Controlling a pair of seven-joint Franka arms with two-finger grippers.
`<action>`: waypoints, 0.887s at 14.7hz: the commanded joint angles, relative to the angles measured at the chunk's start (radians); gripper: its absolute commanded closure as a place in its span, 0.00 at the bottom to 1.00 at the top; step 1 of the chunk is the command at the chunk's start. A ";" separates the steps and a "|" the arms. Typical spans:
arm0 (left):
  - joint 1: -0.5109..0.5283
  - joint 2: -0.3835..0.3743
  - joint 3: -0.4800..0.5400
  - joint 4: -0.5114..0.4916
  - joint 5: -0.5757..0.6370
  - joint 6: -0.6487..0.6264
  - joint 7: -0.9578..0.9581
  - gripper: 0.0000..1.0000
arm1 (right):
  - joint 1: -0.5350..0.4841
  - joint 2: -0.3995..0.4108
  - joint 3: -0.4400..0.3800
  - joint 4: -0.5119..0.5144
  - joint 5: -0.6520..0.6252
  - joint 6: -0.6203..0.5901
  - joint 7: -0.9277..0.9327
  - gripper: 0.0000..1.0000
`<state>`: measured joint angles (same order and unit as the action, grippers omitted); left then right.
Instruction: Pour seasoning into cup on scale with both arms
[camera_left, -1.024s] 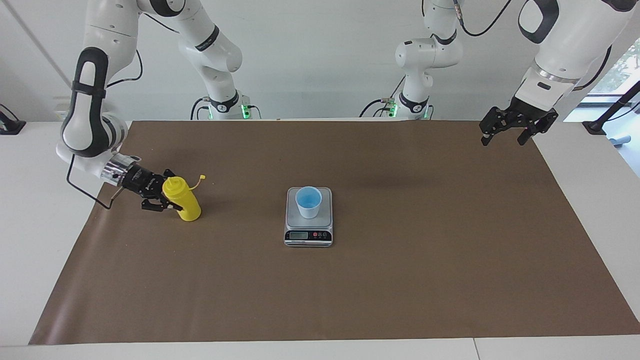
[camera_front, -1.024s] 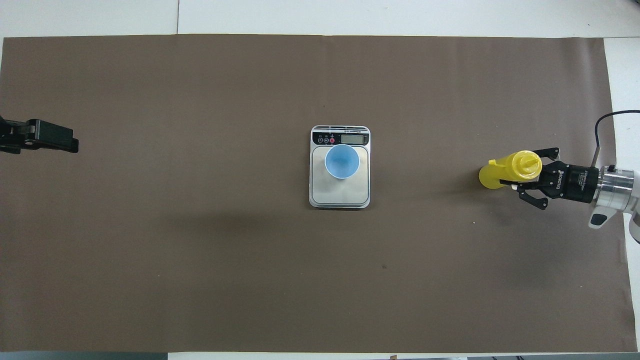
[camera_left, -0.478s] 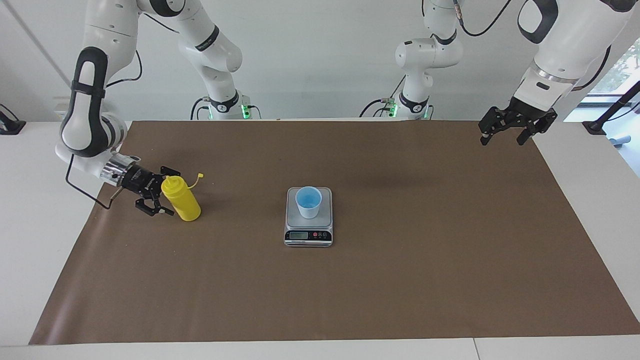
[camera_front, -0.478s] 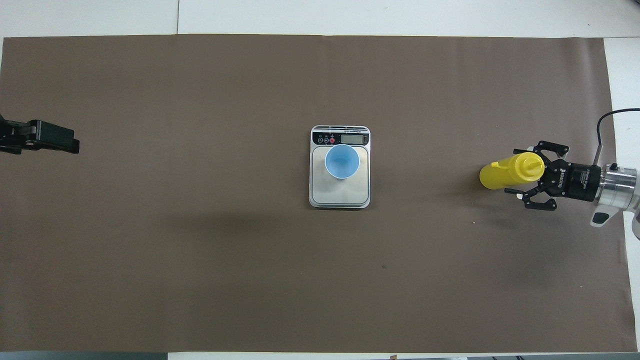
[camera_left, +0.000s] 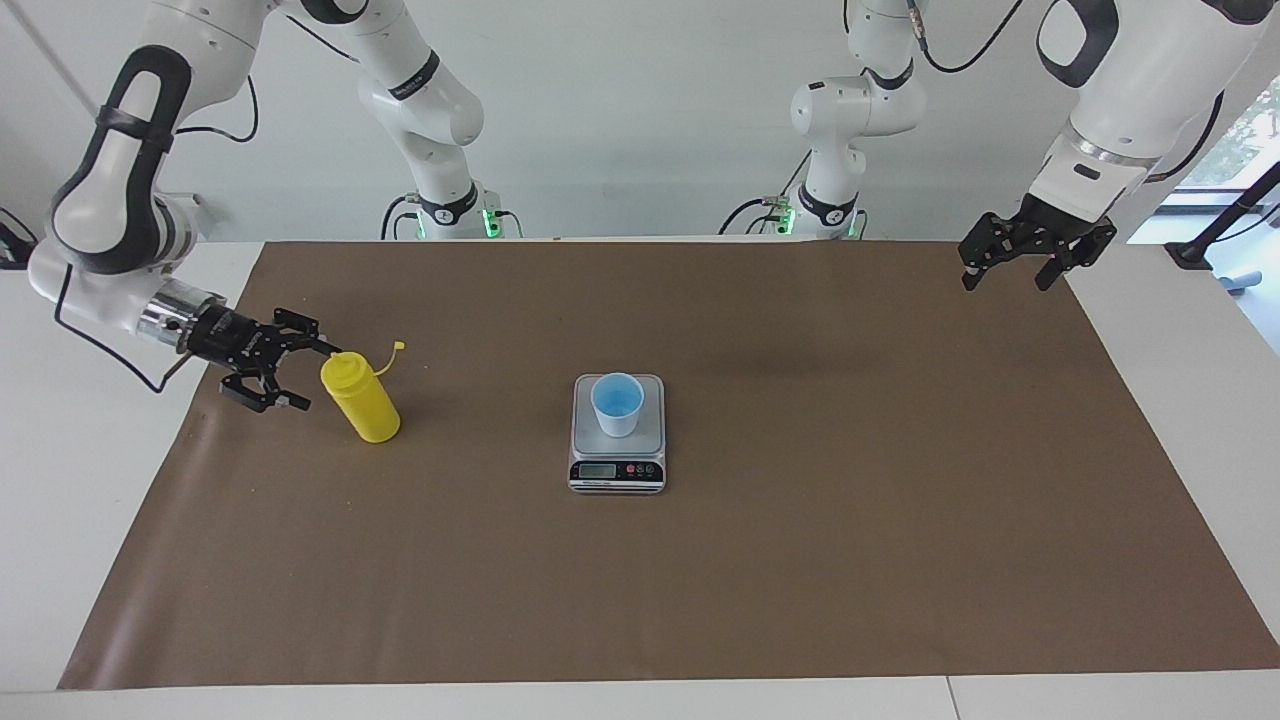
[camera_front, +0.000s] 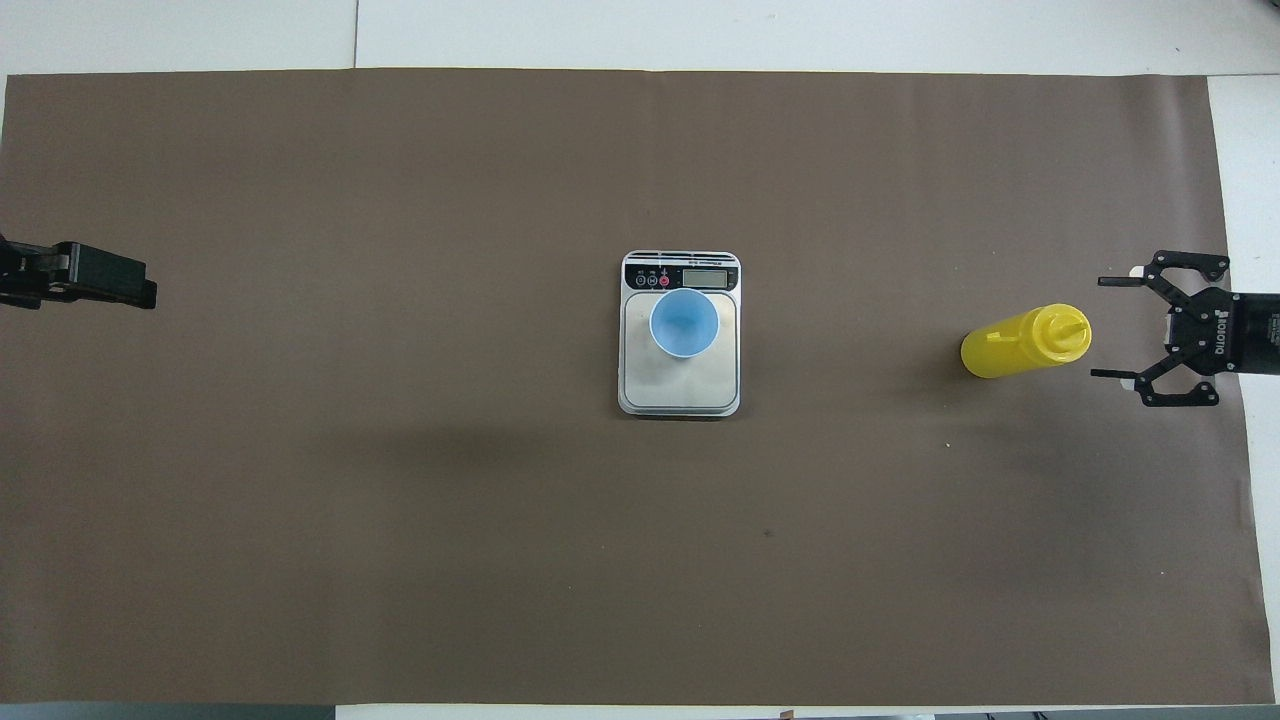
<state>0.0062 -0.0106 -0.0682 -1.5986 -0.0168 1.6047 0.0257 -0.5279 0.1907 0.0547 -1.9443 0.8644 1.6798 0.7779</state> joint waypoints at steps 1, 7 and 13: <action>0.006 -0.006 -0.002 0.002 0.029 -0.022 0.016 0.00 | 0.060 -0.053 0.017 0.117 -0.171 -0.102 0.024 0.00; 0.009 -0.009 -0.002 -0.001 0.035 -0.019 0.014 0.00 | 0.104 -0.111 0.022 0.171 -0.186 -0.157 0.017 0.00; 0.009 -0.015 -0.002 -0.014 0.035 -0.019 0.014 0.00 | 0.241 -0.195 0.034 0.217 -0.417 -0.048 -0.078 0.00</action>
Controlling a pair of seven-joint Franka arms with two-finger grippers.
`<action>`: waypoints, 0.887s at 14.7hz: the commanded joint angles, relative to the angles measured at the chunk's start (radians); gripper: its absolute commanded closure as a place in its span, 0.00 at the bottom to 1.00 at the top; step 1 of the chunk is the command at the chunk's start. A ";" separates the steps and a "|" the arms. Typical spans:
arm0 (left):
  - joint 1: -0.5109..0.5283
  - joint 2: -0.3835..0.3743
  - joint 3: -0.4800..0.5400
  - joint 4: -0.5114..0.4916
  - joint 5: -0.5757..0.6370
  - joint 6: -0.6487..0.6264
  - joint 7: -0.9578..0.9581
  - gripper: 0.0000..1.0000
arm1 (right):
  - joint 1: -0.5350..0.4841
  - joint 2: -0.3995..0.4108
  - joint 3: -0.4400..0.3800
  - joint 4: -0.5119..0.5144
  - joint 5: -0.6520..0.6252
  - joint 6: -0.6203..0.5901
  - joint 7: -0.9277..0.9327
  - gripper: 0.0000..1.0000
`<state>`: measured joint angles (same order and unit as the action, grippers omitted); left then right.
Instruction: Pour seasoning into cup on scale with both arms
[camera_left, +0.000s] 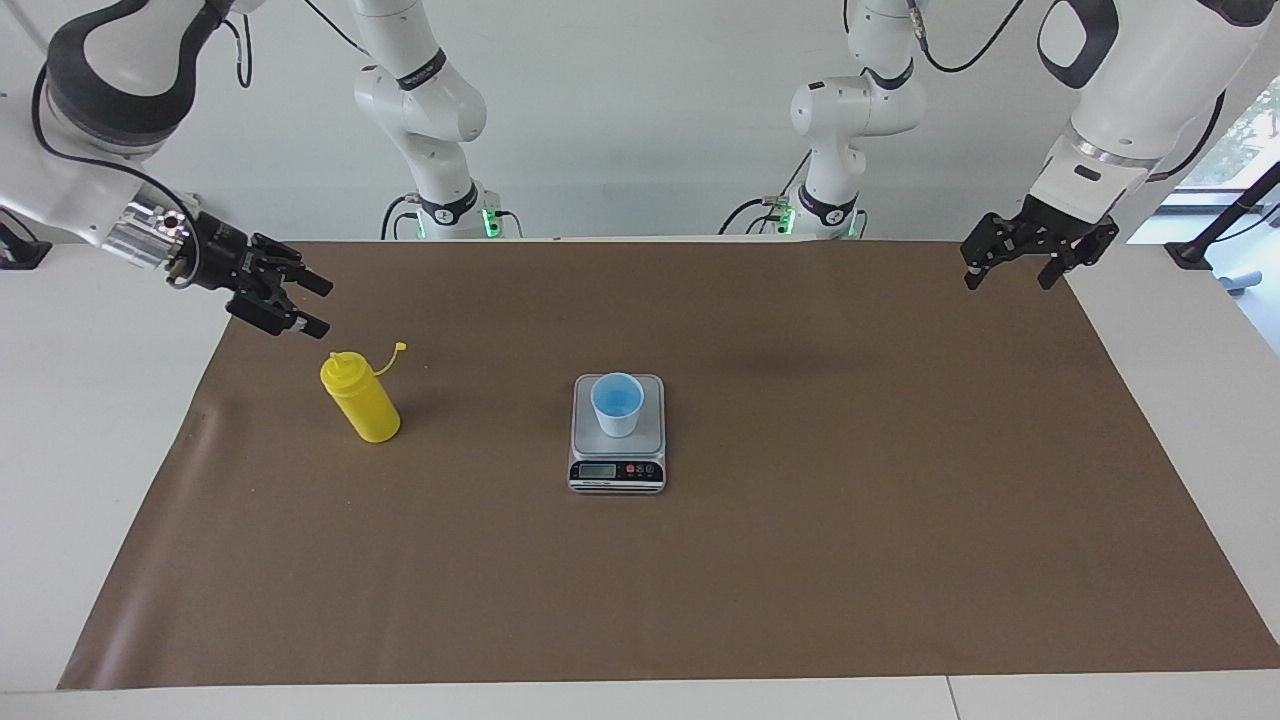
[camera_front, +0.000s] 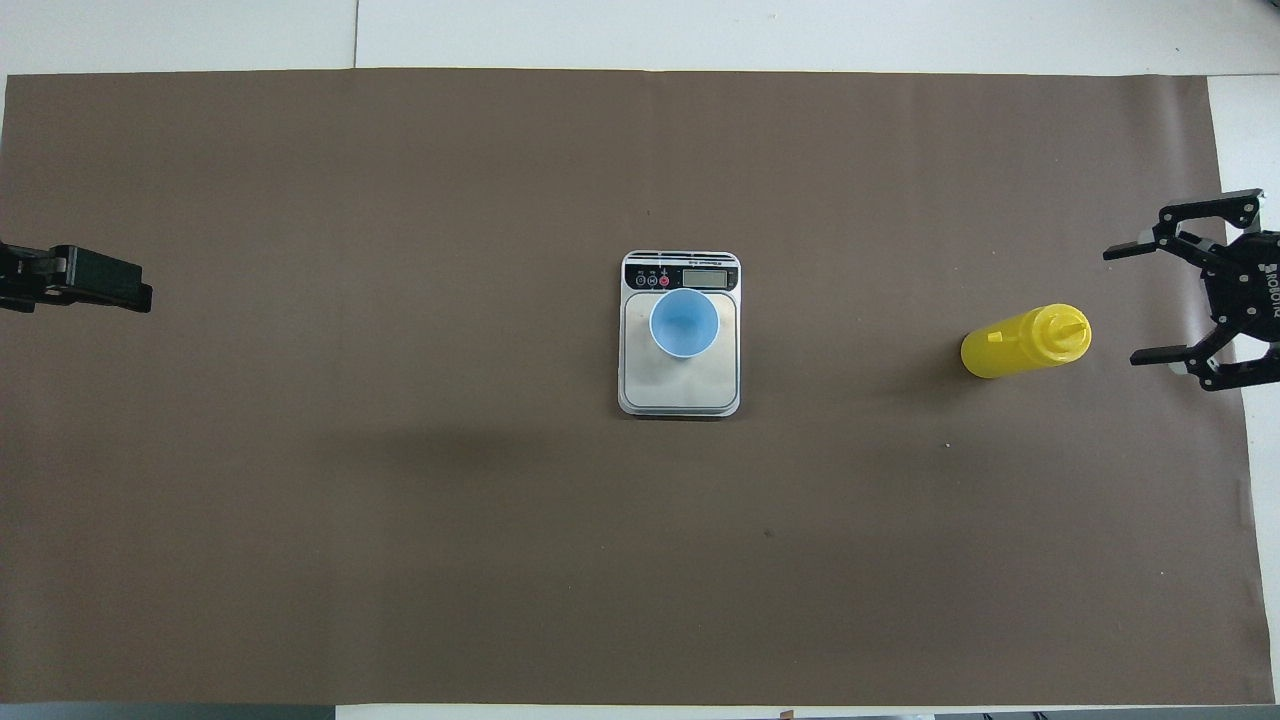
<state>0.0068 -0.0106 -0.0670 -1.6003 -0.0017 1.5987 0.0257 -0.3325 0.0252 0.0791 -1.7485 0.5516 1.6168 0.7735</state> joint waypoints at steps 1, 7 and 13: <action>0.009 -0.015 -0.004 -0.012 0.020 -0.011 0.014 0.00 | 0.065 -0.030 0.010 0.033 -0.143 -0.003 -0.139 0.00; 0.009 -0.015 -0.004 -0.012 0.020 -0.013 0.014 0.00 | 0.133 -0.024 0.014 0.112 -0.426 -0.107 -0.466 0.00; 0.009 -0.015 -0.004 -0.012 0.020 -0.013 0.014 0.00 | 0.311 0.021 -0.095 0.184 -0.550 -0.169 -0.494 0.00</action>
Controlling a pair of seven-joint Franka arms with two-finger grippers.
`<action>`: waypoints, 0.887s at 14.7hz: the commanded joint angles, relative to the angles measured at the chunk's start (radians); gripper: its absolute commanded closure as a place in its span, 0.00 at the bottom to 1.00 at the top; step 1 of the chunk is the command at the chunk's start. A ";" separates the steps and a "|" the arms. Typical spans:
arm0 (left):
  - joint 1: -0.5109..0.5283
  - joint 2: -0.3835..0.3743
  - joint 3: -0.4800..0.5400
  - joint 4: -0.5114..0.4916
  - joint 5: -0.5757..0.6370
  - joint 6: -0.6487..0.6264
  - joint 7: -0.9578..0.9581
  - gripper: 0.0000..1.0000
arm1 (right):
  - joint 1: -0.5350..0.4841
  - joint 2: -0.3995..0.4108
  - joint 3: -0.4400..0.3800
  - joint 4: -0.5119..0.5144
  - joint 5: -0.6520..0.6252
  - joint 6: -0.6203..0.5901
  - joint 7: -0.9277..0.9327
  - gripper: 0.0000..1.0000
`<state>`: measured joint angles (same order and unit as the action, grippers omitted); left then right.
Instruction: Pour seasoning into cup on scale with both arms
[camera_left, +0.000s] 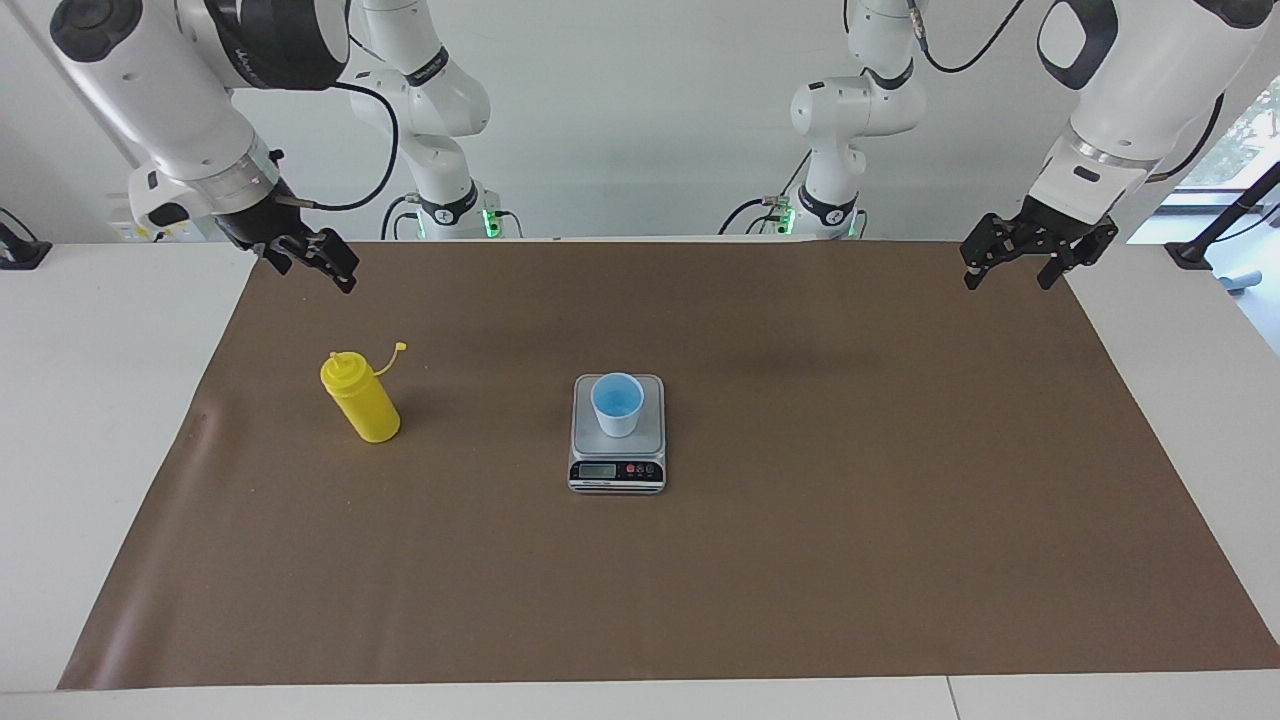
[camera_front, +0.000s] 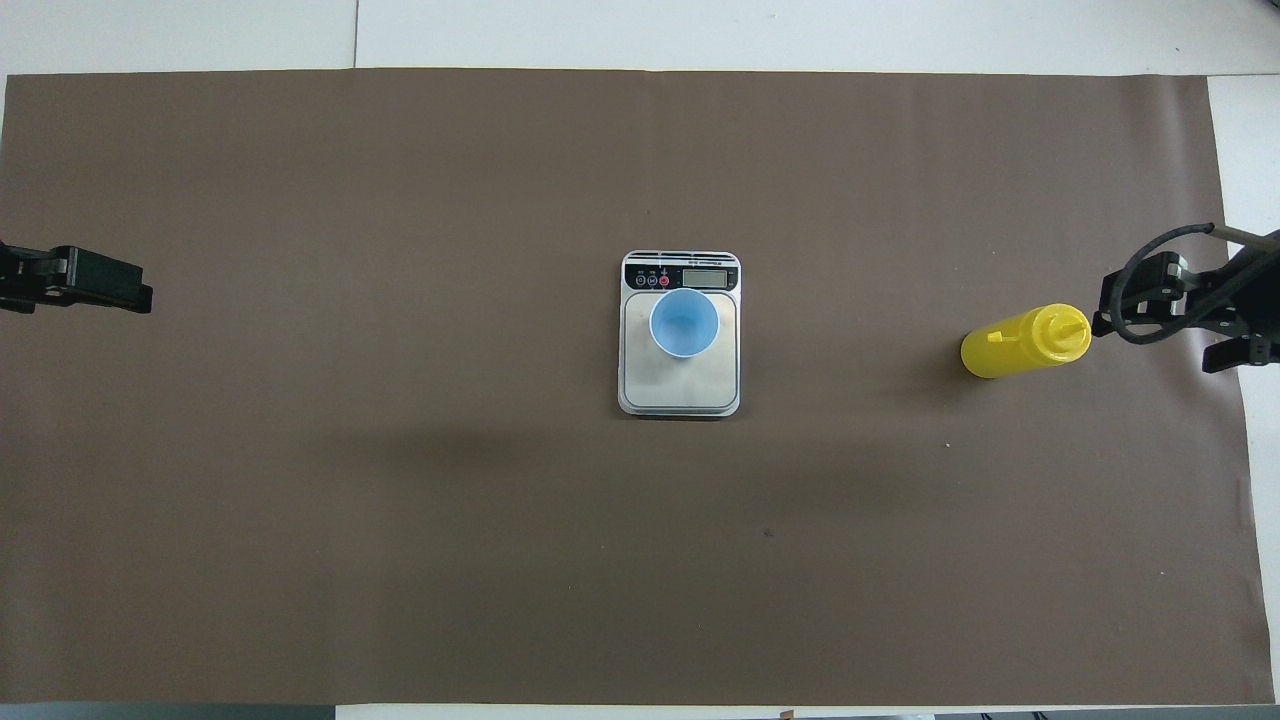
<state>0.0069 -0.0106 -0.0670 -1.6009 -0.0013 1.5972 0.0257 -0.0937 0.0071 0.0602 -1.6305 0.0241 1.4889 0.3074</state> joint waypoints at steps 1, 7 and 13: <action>0.008 -0.015 -0.004 -0.011 0.020 -0.011 0.014 0.00 | 0.080 0.039 -0.086 0.066 -0.023 -0.044 -0.031 0.00; 0.008 -0.015 -0.004 -0.011 0.020 -0.011 0.014 0.00 | 0.100 0.028 -0.115 0.081 -0.024 -0.065 -0.077 0.00; 0.008 -0.015 -0.004 -0.011 0.020 -0.011 0.014 0.00 | 0.069 0.037 -0.089 0.086 -0.023 -0.062 -0.123 0.00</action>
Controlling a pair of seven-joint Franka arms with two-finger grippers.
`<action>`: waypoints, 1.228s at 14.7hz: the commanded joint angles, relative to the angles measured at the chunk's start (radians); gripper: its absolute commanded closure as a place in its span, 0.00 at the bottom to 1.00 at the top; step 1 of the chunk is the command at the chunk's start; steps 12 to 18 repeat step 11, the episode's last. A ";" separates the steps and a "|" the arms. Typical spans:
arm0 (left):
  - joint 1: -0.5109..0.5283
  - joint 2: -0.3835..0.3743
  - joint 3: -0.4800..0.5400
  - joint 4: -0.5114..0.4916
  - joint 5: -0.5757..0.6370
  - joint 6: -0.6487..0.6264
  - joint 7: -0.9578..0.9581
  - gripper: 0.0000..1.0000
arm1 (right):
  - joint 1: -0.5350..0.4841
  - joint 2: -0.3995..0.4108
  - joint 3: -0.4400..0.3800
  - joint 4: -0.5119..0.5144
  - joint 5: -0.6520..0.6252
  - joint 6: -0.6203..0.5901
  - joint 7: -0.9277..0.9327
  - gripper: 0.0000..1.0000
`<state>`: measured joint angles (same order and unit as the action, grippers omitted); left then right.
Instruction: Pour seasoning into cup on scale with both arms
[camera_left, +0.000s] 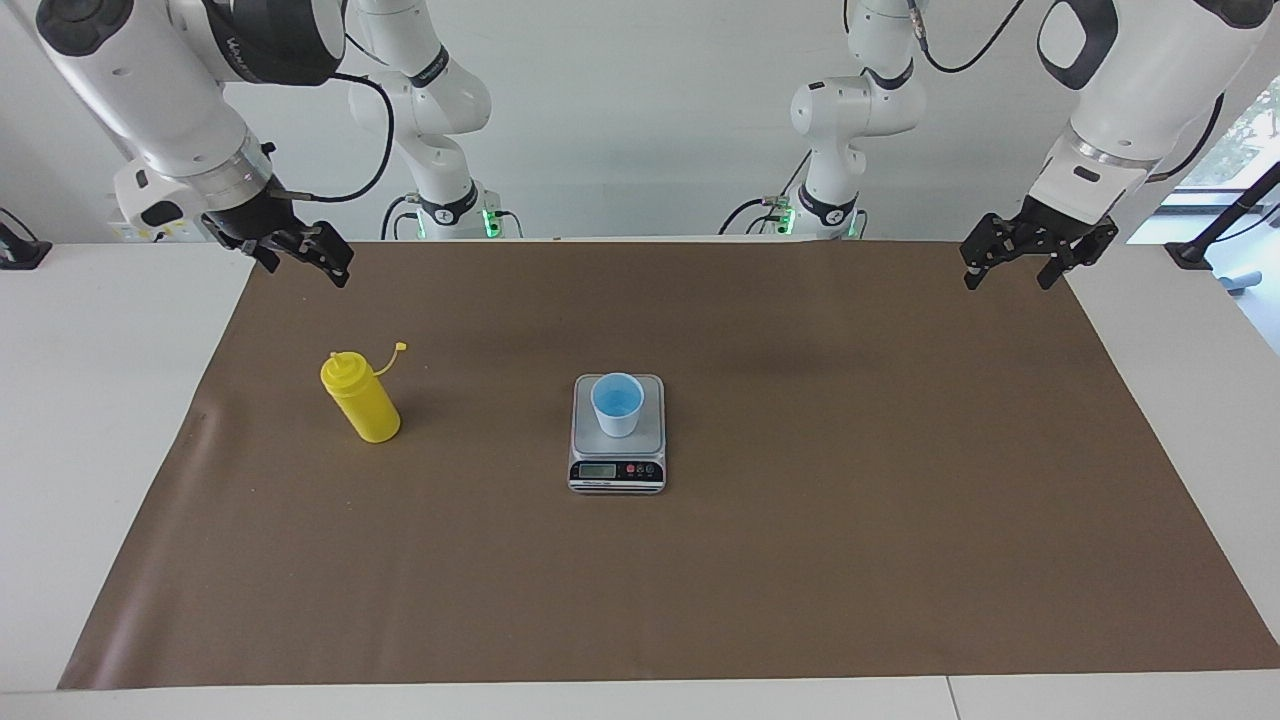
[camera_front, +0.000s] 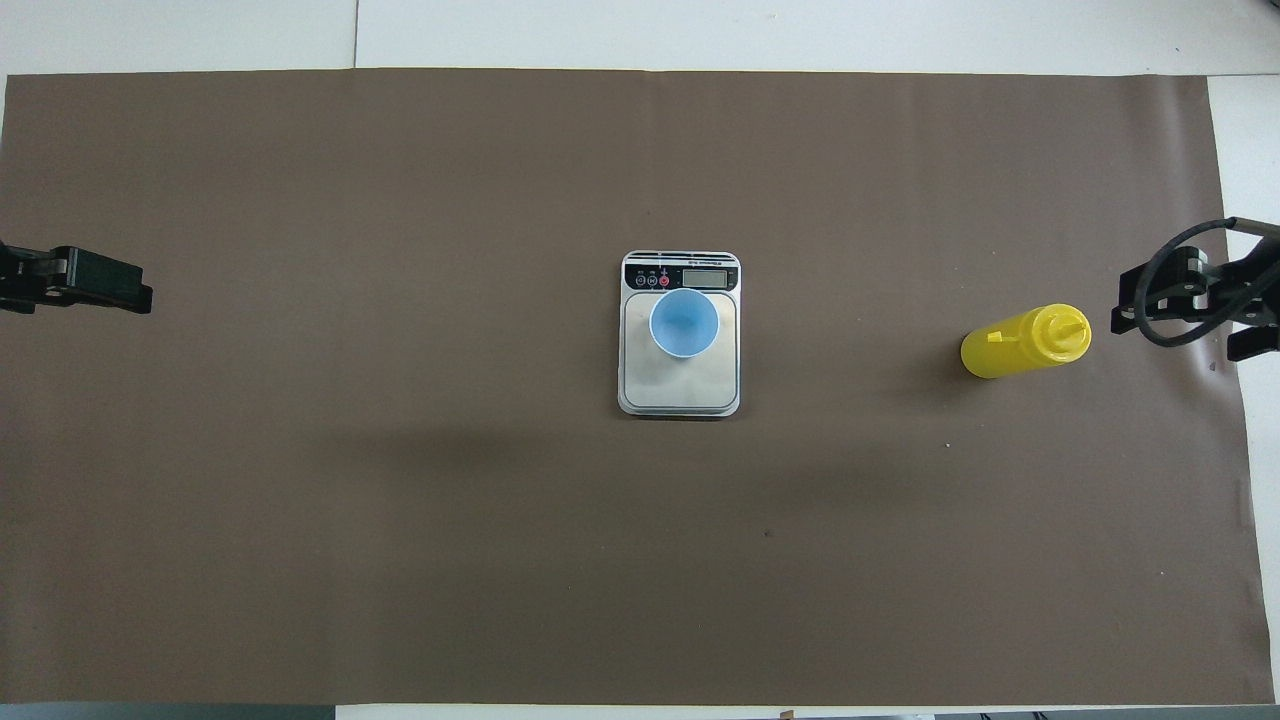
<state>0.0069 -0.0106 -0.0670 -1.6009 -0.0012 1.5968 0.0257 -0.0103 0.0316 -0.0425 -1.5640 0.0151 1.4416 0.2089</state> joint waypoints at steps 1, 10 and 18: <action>0.008 -0.015 -0.004 -0.011 0.020 -0.011 0.014 0.00 | -0.016 0.013 0.013 0.019 -0.014 -0.010 -0.025 0.00; -0.007 -0.015 -0.008 -0.016 0.020 -0.001 0.013 0.00 | -0.039 0.008 0.012 0.005 0.000 0.025 -0.121 0.00; -0.005 -0.017 -0.008 -0.021 0.020 -0.003 0.013 0.00 | -0.039 0.010 0.018 0.007 0.002 0.026 -0.135 0.00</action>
